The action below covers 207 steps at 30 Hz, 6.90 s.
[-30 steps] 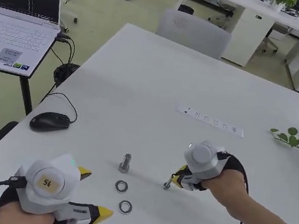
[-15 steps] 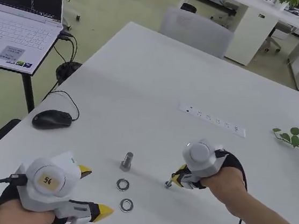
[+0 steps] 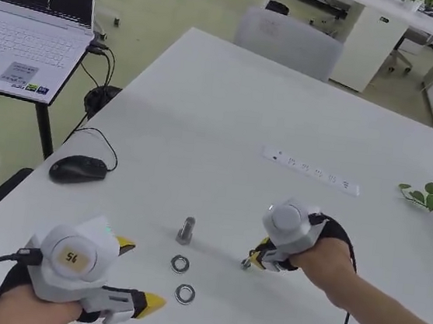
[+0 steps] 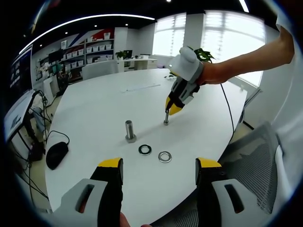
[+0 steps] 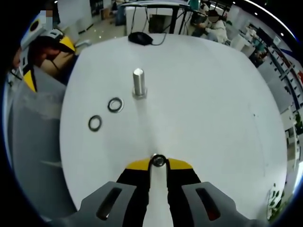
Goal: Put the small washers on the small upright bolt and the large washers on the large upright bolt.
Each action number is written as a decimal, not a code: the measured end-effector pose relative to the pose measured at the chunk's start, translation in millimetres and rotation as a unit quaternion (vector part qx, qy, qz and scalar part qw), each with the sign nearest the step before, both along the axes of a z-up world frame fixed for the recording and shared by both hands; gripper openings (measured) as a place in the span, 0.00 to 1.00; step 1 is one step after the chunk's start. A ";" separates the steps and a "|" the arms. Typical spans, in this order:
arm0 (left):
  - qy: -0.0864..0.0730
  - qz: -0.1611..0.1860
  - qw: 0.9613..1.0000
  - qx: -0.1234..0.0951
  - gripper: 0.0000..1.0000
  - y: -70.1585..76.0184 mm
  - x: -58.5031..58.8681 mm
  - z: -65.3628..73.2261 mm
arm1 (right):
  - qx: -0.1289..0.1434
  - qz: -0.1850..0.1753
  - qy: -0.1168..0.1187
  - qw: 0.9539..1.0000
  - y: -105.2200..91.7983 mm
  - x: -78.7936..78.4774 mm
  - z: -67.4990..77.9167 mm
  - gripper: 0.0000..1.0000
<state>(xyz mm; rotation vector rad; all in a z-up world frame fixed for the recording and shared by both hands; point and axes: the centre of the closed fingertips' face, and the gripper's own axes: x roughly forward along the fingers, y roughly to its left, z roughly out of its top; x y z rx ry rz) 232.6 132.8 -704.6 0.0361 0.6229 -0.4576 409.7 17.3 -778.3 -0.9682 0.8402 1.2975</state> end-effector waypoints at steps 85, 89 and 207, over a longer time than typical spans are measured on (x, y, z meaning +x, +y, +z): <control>-0.008 -0.001 1.000 -0.004 0.61 -4.2 -3.4 1.6 | 0.045 0.024 0.072 0.996 24.5 -110.1 -36.8 0.25; -0.007 -0.001 1.000 -0.003 0.61 -3.1 -5.3 1.0 | 0.042 0.060 0.072 0.995 40.1 -117.5 -38.0 0.25; -0.002 0.009 1.000 -0.005 0.61 6.3 -1.8 -0.7 | 0.053 0.113 0.004 0.992 132.9 -30.4 21.8 0.23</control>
